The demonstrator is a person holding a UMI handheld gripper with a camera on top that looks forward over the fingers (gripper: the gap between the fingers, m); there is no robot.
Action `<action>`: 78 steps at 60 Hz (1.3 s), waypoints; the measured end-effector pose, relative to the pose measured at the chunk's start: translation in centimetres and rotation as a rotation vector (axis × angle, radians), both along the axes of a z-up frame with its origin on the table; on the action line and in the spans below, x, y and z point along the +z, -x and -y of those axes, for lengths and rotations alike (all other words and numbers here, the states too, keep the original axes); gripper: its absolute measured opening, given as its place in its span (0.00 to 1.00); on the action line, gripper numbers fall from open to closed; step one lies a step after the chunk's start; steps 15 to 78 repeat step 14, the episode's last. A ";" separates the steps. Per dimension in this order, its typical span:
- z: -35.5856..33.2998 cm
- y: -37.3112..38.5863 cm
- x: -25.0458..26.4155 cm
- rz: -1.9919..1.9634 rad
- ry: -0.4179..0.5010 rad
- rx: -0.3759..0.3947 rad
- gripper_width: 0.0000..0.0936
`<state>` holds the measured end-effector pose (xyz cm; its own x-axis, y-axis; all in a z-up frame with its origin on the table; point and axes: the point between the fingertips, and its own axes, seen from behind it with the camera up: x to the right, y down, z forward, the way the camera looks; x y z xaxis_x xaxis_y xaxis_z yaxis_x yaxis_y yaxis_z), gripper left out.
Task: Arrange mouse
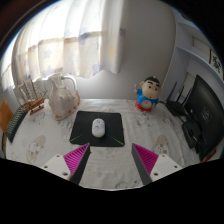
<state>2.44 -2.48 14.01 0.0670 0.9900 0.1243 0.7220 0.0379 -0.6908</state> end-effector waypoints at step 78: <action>-1.7 -1.6 0.2 -0.030 -0.037 0.001 0.91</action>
